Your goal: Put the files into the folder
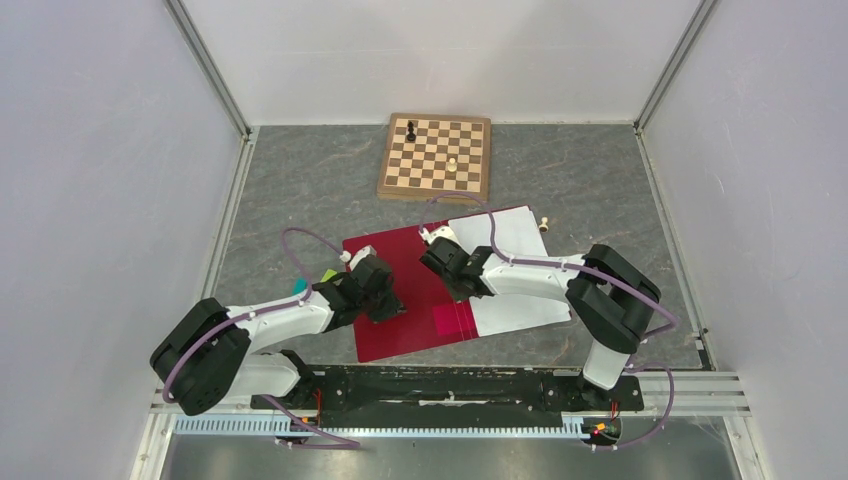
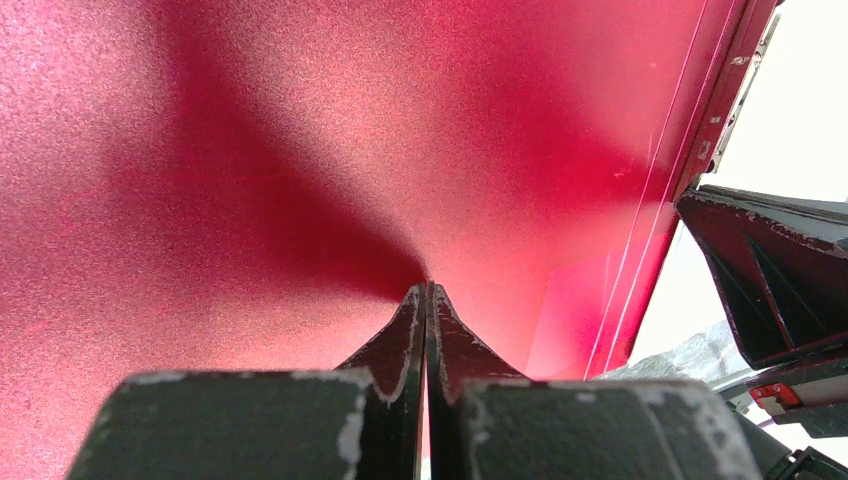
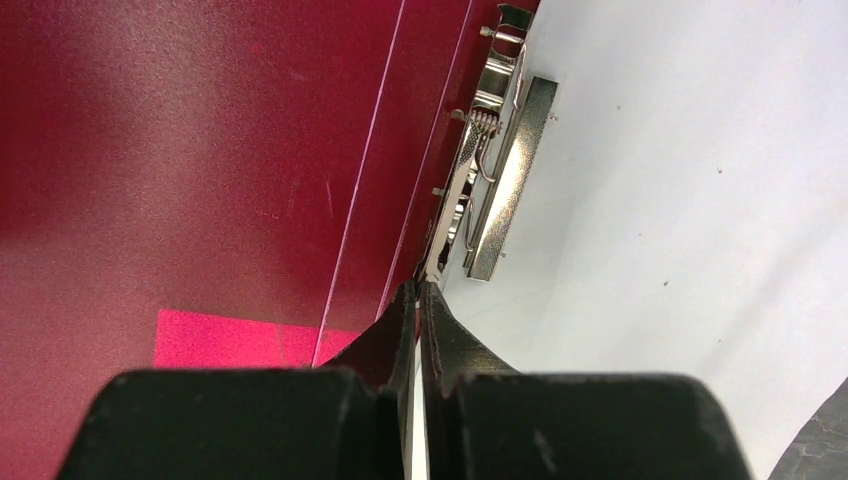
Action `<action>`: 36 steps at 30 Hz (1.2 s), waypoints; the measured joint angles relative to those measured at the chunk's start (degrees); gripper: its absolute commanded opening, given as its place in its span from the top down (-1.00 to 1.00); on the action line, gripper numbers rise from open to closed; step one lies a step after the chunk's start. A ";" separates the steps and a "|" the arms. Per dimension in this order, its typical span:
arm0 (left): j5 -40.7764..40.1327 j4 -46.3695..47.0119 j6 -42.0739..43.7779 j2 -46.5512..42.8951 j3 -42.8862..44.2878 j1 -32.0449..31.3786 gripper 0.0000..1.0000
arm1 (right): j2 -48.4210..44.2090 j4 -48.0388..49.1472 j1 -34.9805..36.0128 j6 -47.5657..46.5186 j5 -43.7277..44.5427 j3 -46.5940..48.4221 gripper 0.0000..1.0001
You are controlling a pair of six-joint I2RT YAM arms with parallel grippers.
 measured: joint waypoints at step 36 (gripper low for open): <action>-1.77 -13.79 6.08 -1.73 5.44 0.07 0.50 | -3.96 -6.64 -2.78 1.70 -0.92 1.95 0.07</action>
